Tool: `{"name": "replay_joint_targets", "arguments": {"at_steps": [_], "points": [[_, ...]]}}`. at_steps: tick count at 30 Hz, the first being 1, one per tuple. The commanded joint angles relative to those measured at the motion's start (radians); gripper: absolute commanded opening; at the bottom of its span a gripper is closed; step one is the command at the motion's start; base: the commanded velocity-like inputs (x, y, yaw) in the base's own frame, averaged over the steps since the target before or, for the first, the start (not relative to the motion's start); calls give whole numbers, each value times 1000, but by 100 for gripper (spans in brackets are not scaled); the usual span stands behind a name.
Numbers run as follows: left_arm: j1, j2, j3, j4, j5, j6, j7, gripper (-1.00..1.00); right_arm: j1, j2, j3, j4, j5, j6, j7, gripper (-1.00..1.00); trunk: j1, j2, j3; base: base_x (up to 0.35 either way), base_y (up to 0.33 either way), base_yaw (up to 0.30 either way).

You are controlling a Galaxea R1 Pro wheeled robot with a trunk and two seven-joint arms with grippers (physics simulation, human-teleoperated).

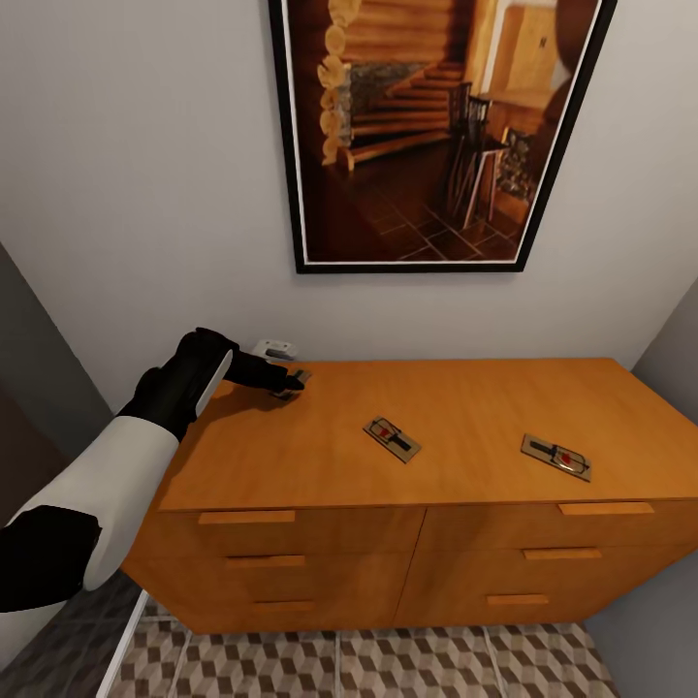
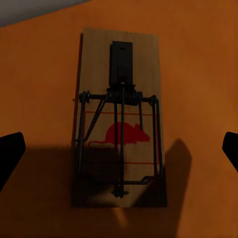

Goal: Take the four mousetraps from the cabinet in the bathroom and place them on the bathroom floor. Make sure all four end up on the same floor surface, and ensure that at least two of them are either under or directly next to the same bathroom sink.

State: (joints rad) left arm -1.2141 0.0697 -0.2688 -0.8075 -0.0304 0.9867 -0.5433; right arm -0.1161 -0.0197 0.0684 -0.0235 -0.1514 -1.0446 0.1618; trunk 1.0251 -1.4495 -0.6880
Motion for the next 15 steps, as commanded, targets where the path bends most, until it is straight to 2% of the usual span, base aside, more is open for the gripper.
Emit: {"name": "replay_joint_targets", "arguments": {"at_steps": [1, 15], "points": [[-1, 1, -3, -1, -3, 3, -4, 100, -1, 0, 7, 1, -13, -3, 10, -100, 0, 0, -1, 0, 0, 0], [-1, 1, -3, -1, -4, 3, -4, 100, -1, 0, 7, 1, -14, -3, 10, -100, 0, 0, -7, 0, 0, 0]]}}
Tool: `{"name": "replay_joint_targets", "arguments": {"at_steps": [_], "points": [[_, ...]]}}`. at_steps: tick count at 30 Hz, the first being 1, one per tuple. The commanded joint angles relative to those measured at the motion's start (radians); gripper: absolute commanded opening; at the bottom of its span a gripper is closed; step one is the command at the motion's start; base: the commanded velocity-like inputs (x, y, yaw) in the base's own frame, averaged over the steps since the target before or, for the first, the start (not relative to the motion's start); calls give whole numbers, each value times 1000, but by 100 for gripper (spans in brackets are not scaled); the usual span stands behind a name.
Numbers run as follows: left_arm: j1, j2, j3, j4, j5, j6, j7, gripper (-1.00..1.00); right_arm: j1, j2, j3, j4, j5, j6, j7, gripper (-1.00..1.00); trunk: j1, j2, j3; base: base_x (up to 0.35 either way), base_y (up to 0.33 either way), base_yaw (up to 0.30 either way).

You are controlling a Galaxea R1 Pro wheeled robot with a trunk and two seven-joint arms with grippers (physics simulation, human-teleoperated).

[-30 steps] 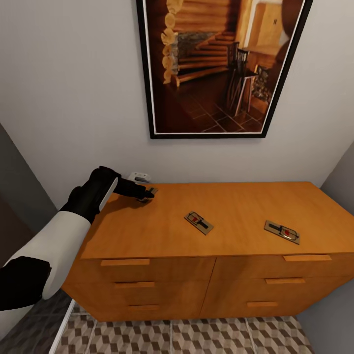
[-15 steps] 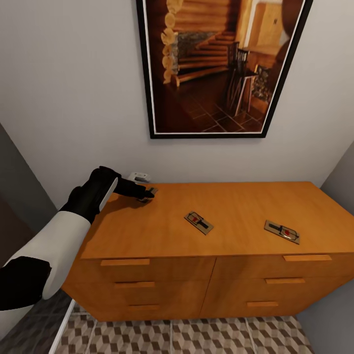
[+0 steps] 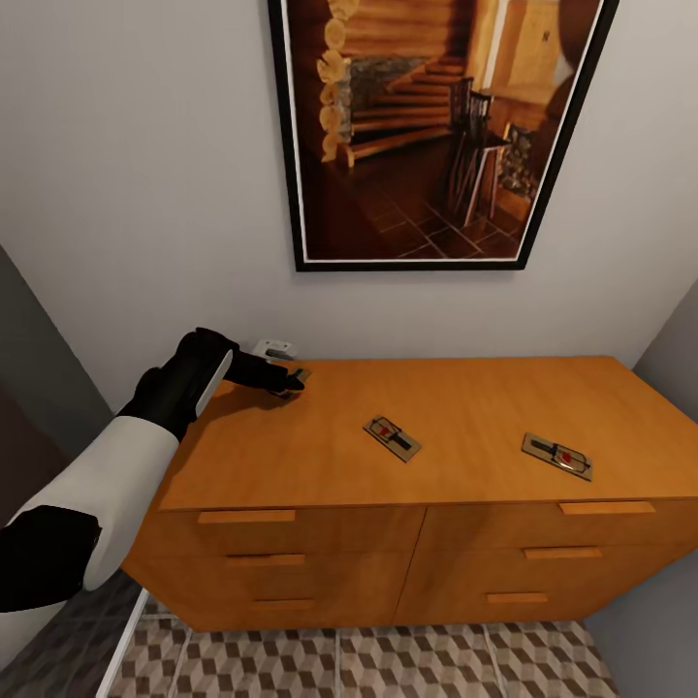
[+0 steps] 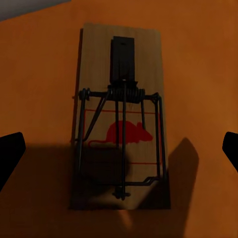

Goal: Take the four mousetraps from the cabinet in the bathroom and place them on the bathroom floor. Make sure all four end up on the same floor surface, and ensure that at least two of them are either under or directly next to the same bathroom sink.

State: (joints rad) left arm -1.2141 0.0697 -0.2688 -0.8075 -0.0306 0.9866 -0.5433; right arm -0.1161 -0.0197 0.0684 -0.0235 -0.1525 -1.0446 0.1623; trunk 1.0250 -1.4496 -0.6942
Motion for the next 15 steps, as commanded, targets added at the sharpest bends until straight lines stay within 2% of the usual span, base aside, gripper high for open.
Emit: {"name": "replay_joint_targets", "arguments": {"at_steps": [1, 15], "points": [[-1, 1, -3, -1, -4, 3, -4, 100, -1, 0, 7, 1, -12, -3, 10, -100, 0, 0, -1, 0, 0, 0], [-1, 1, -2, -1, -5, 2, -4, 100, -1, 0, 8, 1, -12, -3, 9, -100, 0, 0, -1, 0, 0, 0]]}}
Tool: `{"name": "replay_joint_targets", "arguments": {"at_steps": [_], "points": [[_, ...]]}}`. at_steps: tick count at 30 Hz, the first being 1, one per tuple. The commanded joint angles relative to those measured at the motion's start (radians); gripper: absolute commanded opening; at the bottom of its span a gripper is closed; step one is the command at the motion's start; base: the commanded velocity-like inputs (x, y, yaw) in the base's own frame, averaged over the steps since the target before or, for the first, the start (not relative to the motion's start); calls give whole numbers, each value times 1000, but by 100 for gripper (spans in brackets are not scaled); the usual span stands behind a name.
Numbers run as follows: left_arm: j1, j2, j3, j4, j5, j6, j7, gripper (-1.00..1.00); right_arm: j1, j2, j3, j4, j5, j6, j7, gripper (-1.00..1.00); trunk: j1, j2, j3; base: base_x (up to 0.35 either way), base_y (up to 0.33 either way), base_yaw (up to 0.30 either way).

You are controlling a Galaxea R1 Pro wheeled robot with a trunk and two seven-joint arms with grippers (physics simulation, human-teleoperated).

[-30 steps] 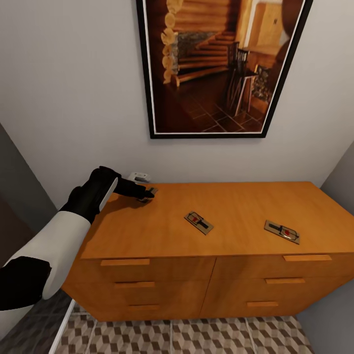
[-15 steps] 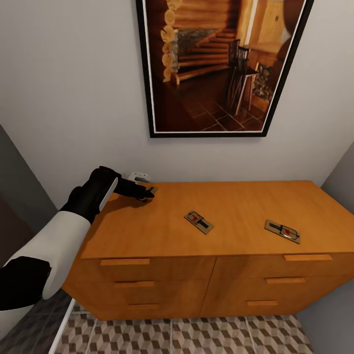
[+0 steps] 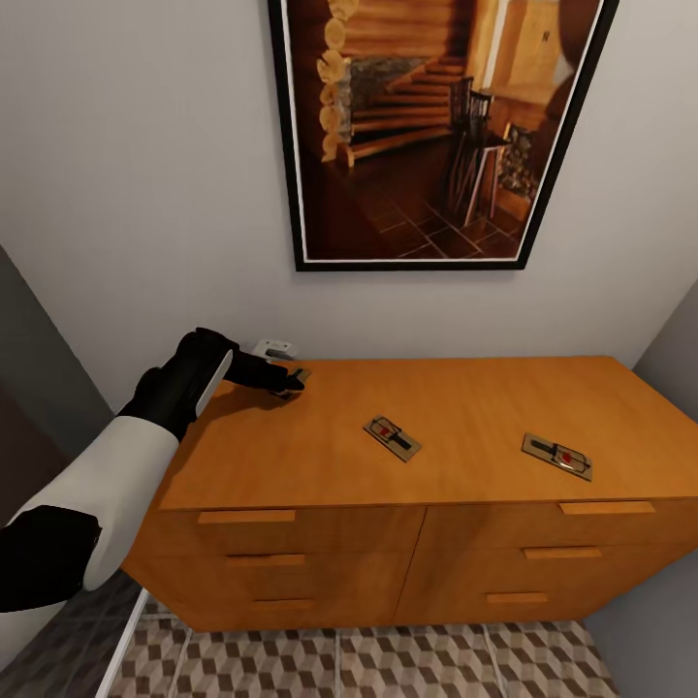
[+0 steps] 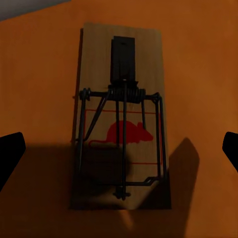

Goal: Take the four mousetraps from the cabinet in the bathroom and place them on the bathroom floor. Make sure all four end up on the same floor surface, and ensure that at least two of them are either under or directly next to the same bathroom sink.

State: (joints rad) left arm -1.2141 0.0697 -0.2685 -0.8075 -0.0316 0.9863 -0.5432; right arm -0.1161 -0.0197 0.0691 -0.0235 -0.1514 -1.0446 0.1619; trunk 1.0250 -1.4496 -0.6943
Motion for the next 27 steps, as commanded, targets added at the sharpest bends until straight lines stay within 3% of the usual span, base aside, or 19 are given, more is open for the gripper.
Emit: {"name": "replay_joint_targets", "arguments": {"at_steps": [1, 27], "points": [[-1, 1, -3, -1, -4, 3, -4, 100, -1, 0, 7, 1, -13, -3, 10, -100, 0, 0, -1, 0, 0, 0], [-1, 1, -1, -2, -4, 2, -4, 100, -1, 0, 6, 0, -13, -3, 10, -100, 0, 0, -1, 0, 0, 0]]}}
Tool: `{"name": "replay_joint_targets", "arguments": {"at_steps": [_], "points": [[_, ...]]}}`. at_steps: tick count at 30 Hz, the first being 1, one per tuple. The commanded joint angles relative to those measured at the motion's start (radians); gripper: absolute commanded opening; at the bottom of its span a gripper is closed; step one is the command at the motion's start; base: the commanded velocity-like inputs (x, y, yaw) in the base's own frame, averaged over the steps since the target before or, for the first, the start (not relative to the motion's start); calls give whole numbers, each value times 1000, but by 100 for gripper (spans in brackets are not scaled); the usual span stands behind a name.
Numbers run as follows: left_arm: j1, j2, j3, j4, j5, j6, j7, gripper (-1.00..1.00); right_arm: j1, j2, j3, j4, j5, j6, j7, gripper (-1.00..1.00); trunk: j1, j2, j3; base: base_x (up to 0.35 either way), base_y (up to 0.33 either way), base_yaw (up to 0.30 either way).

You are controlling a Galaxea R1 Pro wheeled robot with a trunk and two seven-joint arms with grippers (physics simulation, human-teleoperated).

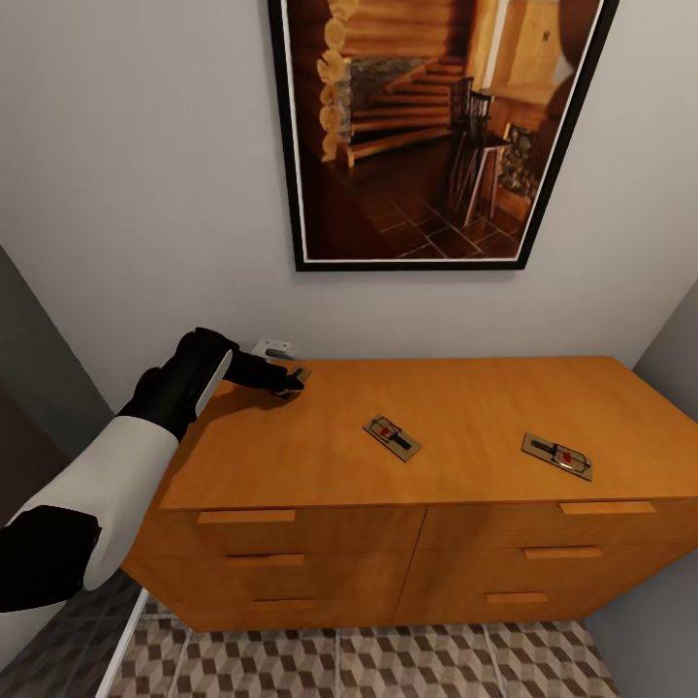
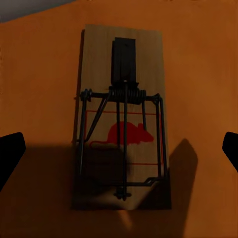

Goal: Take the four mousetraps from the cabinet in the bathroom and place them on the bathroom floor. Make sure all four end up on the same floor surface, and ensure that at least two of them are either under or directly next to the same bathroom sink.

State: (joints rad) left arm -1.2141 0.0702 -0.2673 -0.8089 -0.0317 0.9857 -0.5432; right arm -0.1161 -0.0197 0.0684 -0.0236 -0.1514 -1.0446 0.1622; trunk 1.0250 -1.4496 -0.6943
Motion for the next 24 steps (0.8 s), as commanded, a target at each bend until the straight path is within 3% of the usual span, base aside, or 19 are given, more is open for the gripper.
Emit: {"name": "replay_joint_targets", "arguments": {"at_steps": [1, 24], "points": [[-1, 1, -3, -1, -4, 2, -4, 100, -1, 0, 7, 1, -13, -3, 10, -100, 0, 0, -1, 0, 0, 0], [-1, 0, -3, -1, -7, 2, -3, 100, -1, 0, 7, 1, -13, -3, 9, -100, 0, 0, -1, 0, 0, 0]]}}
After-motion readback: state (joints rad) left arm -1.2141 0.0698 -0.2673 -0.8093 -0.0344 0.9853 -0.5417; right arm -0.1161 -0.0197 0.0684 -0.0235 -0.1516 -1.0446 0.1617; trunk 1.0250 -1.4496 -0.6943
